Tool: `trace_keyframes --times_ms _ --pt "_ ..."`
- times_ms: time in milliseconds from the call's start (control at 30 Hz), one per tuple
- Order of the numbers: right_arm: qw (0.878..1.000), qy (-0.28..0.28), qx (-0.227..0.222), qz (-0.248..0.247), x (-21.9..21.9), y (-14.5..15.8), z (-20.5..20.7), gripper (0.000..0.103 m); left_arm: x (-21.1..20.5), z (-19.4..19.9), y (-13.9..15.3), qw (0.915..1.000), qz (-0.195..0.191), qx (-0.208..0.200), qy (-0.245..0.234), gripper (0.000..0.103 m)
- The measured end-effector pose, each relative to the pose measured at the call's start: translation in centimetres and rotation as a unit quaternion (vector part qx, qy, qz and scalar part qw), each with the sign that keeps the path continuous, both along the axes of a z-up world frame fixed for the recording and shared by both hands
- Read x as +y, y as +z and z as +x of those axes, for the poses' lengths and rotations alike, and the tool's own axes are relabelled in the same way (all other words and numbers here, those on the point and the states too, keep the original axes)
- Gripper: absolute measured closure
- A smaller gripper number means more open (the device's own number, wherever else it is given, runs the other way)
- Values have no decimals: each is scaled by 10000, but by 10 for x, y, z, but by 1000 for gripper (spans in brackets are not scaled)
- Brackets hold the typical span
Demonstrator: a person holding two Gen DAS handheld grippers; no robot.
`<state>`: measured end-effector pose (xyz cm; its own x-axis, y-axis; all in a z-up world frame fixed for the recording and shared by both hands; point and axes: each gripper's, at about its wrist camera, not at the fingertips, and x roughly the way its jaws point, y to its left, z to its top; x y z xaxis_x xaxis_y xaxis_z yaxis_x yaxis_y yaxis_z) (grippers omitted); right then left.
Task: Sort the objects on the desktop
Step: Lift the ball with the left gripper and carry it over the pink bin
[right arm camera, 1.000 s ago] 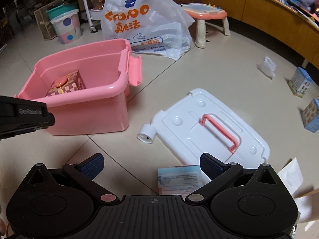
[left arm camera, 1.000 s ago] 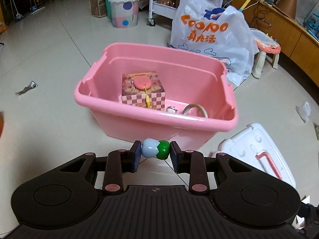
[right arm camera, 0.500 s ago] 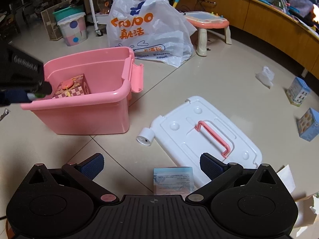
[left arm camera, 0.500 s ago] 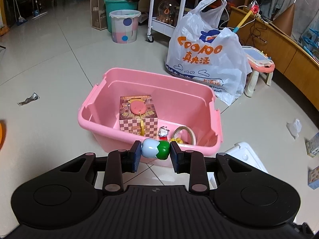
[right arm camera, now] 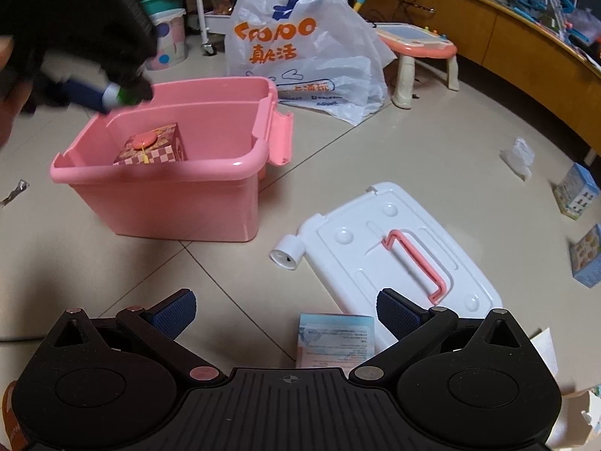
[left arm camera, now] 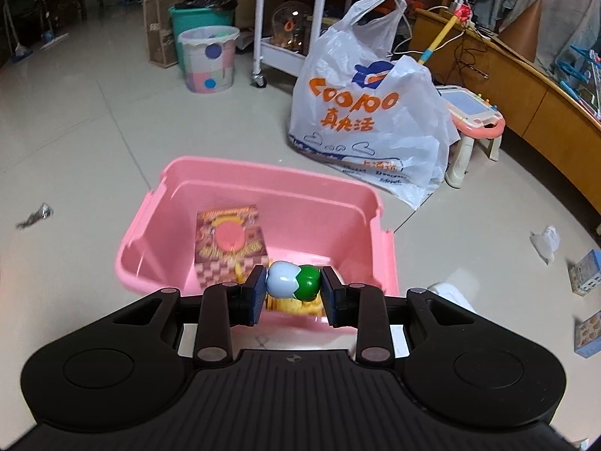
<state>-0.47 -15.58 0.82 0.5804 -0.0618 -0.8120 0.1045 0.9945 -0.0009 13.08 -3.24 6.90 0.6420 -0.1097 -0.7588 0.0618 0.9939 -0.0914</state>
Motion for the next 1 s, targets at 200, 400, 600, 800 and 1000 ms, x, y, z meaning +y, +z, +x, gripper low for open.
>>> trace_keyframes --times_ms 200,400,600,800,1000 --pt "9999 71 112 75 2 -10 6 1 -6 26 -1 9996 -207 166 -30 71" --pt "9995 185 243 121 7 -24 13 1 -11 58 -12 9991 -258 341 -80 71" --pt "9989 -49 346 322 2 -37 21 1 -16 92 -34 9977 -289 588 -146 71" --pt "9978 -253 362 488 -1 -46 28 1 -27 120 -55 9964 -211 749 -350 71" --pt "9972 -231 448 549 3 -56 35 1 -34 140 -75 9937 -164 1022 -422 71"
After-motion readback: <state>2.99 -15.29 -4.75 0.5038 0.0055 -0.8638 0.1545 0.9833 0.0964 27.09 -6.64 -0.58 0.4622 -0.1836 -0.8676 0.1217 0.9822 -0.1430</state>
